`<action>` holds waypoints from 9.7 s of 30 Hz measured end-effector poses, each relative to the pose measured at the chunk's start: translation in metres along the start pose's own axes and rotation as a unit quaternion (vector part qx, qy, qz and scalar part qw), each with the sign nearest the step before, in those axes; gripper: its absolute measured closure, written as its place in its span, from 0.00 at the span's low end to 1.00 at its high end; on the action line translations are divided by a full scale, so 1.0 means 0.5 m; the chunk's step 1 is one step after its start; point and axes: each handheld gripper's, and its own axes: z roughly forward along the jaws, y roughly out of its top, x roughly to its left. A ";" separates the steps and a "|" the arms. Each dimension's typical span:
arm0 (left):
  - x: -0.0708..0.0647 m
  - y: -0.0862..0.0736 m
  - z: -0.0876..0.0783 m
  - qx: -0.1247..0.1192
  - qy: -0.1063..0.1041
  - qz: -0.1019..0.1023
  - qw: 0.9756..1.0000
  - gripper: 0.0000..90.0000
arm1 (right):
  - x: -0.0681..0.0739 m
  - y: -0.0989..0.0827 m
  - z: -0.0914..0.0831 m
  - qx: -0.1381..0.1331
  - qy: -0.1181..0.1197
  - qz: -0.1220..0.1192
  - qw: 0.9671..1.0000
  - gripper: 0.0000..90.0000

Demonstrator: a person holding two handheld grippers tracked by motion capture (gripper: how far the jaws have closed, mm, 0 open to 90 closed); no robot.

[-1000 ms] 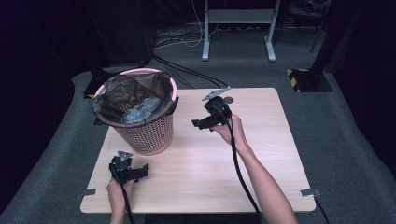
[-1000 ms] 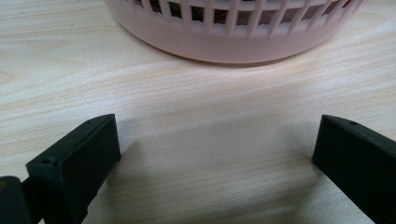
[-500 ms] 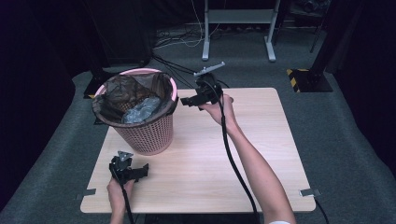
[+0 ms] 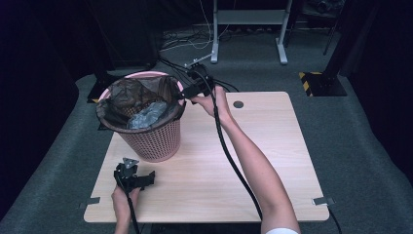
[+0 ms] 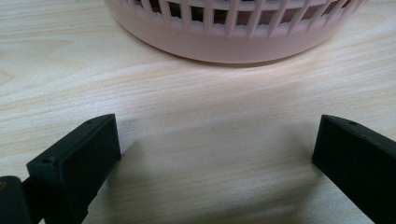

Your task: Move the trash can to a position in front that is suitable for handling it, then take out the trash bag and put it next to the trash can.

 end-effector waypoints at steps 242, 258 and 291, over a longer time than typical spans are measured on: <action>-0.244 0.589 -0.184 -0.081 -0.280 0.169 0.941 1.00 | 0.007 -0.072 -0.241 -0.048 -0.048 -0.025 0.997 1.00; -0.262 0.583 -0.153 -0.085 -0.323 0.129 0.934 0.62 | 0.001 -0.056 -0.211 -0.060 -0.032 0.003 0.998 1.00; -0.233 0.637 -0.217 -0.124 -0.318 0.128 0.931 1.00 | -0.079 -0.091 -0.201 -0.018 0.016 -0.034 0.999 0.38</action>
